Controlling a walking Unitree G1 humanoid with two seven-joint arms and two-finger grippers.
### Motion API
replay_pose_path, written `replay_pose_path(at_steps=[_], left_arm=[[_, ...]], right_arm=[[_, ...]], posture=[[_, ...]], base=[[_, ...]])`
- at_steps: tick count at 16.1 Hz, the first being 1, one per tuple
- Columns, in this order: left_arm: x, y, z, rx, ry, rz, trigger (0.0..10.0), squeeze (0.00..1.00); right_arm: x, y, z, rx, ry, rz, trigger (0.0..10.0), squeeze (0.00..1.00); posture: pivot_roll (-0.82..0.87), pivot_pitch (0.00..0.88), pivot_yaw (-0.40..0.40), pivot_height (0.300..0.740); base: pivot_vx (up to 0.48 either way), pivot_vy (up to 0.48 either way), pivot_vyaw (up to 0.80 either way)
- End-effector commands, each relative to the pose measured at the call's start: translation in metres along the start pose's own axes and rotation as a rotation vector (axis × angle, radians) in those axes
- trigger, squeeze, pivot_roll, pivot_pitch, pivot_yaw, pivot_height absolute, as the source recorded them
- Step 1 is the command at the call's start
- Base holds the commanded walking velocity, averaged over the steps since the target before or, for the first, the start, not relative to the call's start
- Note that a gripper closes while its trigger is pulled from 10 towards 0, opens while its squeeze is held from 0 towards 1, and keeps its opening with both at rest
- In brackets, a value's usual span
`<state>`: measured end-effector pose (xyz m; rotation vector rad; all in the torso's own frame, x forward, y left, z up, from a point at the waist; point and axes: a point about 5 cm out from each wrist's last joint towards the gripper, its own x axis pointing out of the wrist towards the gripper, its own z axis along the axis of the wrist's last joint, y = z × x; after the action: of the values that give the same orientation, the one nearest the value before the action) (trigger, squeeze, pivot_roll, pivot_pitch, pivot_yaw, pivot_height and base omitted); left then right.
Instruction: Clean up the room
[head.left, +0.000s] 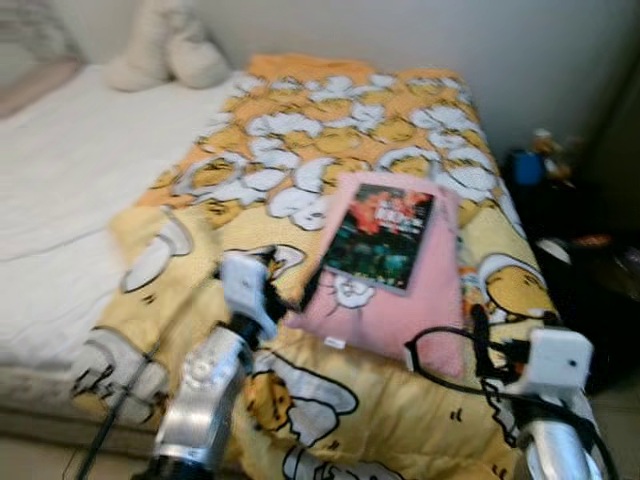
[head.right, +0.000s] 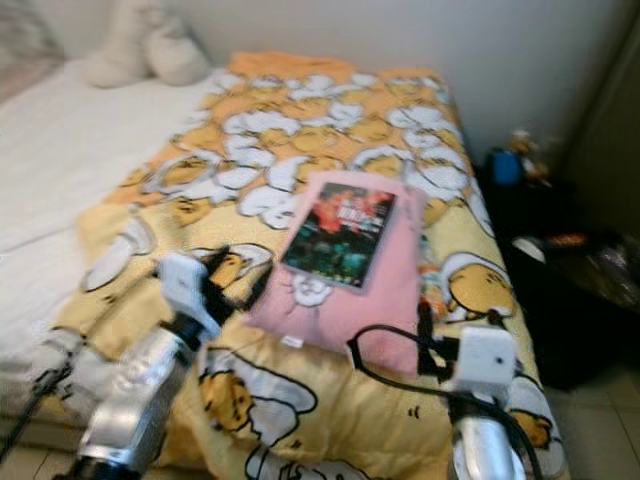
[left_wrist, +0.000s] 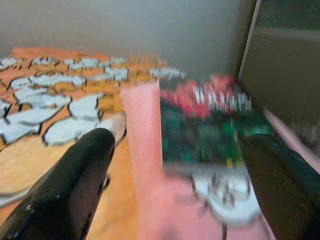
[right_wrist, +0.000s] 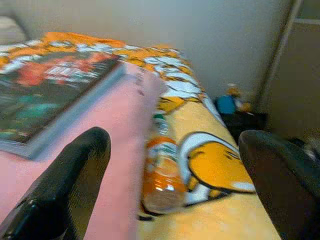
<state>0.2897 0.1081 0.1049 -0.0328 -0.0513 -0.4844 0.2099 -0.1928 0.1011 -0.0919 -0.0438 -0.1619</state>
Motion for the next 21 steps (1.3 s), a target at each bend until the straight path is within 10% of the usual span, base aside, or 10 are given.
replay_pose_path(at_steps=[1,16,21], left_arm=[[0.001,0.003,-0.004,0.047,0.043,0.008,10.0,0.00],[0.038,0.012,0.038,0.139,-0.037,-0.080,10.0,0.00],[0.004,-0.020,0.090,0.277,-0.196,-0.362,10.0,0.00]], right_arm=[[0.002,0.000,-0.004,0.007,0.018,0.006,10.0,0.00],[0.054,-0.003,0.002,0.049,-0.017,-0.040,10.0,0.00],[0.107,-0.023,-0.005,0.017,0.018,-0.132,10.0,0.00]], posture=[[0.06,0.000,0.055,0.740],[0.04,0.024,0.100,0.740],[0.22,0.231,0.136,0.740]], base=[[0.000,0.000,0.00],[0.210,-0.128,0.00],[0.000,0.000,0.00]])
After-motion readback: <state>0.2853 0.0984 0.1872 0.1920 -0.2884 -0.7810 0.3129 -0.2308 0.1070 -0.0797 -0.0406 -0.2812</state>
